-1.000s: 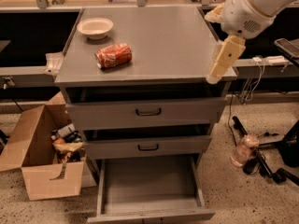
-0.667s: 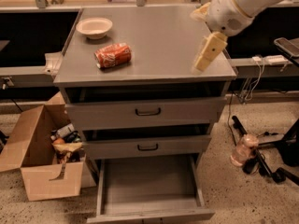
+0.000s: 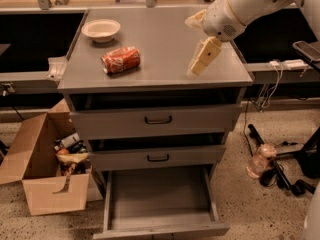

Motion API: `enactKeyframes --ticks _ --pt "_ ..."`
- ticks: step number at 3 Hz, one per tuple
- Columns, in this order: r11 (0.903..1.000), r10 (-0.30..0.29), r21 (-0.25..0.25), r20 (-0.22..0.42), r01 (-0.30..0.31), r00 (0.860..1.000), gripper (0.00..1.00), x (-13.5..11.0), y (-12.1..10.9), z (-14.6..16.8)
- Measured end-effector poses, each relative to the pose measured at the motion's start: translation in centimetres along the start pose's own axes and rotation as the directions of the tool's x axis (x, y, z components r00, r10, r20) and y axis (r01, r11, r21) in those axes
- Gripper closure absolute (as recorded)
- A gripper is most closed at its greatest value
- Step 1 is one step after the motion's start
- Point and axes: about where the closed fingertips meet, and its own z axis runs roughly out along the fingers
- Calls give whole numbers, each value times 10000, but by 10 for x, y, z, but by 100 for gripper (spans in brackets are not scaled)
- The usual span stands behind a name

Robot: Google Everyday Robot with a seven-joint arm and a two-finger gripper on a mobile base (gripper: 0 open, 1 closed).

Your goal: Place coke can into bottom drawer

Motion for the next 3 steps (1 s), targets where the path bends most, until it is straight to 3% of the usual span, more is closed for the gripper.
enactKeyframes --ticks 1,2,3 --pt "9994 -300 -168 109 302 9995 0 -20 -18 19" --pt "9980 -532 -319 294 541 9982 0 -50 -59 69" --pt "9992 -222 -316 515 238 9984 0 -56 -77 104"
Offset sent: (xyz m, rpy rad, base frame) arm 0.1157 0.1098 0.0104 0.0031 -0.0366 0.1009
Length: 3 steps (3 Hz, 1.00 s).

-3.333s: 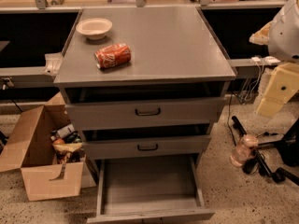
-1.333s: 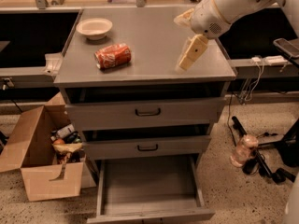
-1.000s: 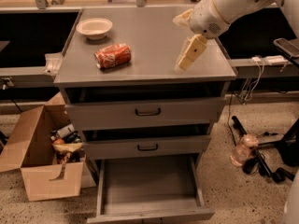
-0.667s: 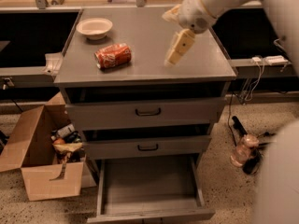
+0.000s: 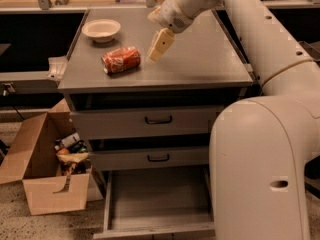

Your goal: Place coke can into bottom drawer

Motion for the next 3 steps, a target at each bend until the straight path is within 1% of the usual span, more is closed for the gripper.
enactKeyframes --ticks 1,2,3 --pt "9989 446 100 806 -455 9957 0 -8 -6 33" --pt "9973 710 92 1292 -728 9891 0 -9 -3 55" --pt "9939 1103 -87 1554 -1103 9817 0 -1 2 84"
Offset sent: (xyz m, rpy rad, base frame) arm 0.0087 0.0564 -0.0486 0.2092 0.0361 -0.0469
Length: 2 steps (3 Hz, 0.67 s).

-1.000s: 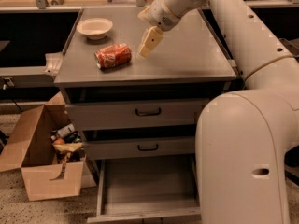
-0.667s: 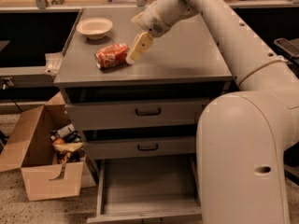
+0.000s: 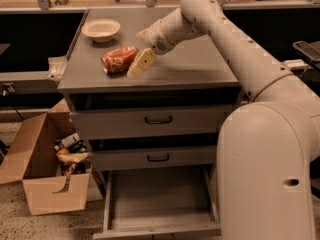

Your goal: Place coke can into bottom drawer

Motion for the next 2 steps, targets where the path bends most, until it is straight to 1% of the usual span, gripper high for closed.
enactKeyframes --ticks 1,2 --pt "9999 151 32 140 -152 9998 0 5 -3 10" --pt "9998 156 114 321 -160 9994 19 5 -8 17"
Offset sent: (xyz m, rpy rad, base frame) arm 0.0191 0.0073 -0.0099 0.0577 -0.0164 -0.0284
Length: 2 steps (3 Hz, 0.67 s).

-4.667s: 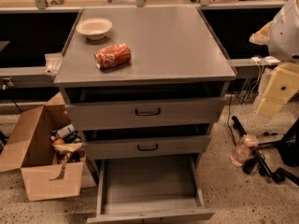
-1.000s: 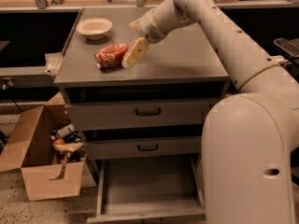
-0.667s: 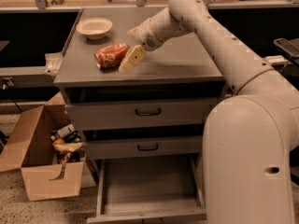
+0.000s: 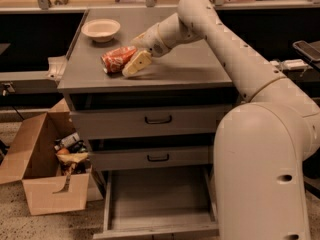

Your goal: Place coke can into bottom drawer

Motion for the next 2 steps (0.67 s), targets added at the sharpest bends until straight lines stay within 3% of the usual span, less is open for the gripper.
enactKeyframes --ticks 2 --pt "9997 -230 124 531 223 9983 65 -20 1 -7"
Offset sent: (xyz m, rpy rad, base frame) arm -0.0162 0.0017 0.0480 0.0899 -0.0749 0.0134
